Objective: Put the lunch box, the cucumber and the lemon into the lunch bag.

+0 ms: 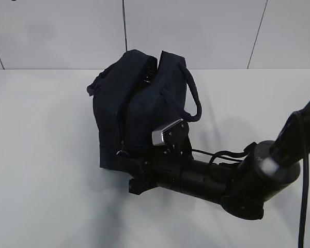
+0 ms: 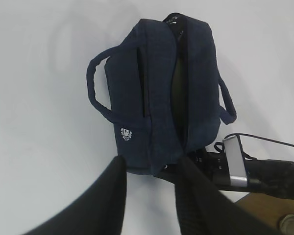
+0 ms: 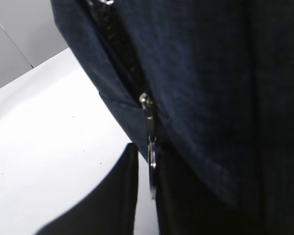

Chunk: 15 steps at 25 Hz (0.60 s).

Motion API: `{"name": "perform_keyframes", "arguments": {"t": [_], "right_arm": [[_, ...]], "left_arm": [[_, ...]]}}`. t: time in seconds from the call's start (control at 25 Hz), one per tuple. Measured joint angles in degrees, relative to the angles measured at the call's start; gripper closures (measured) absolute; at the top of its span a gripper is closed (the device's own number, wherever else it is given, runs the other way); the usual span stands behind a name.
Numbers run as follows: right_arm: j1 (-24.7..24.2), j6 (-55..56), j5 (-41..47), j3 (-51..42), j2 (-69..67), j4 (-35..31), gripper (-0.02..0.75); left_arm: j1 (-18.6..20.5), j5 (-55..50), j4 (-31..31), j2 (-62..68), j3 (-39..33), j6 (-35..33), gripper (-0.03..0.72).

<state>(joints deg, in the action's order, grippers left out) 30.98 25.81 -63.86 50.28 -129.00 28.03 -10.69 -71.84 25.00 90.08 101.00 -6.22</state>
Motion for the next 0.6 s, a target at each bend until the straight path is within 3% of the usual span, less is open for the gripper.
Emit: {"name": "perform_keyframes", "arguments": {"t": [0.2, 0.6], "right_arm": [[0.0, 1.1, 0.3, 0.0, 0.0, 1.3, 0.734], [0.0, 7.6, 0.8, 0.2, 0.0, 6.4, 0.738]], "left_arm": [[0.0, 0.0, 0.0, 0.0, 0.0, 0.0, 0.446], [0.0, 0.0, -1.3, 0.0, 0.0, 0.0, 0.446]]}}
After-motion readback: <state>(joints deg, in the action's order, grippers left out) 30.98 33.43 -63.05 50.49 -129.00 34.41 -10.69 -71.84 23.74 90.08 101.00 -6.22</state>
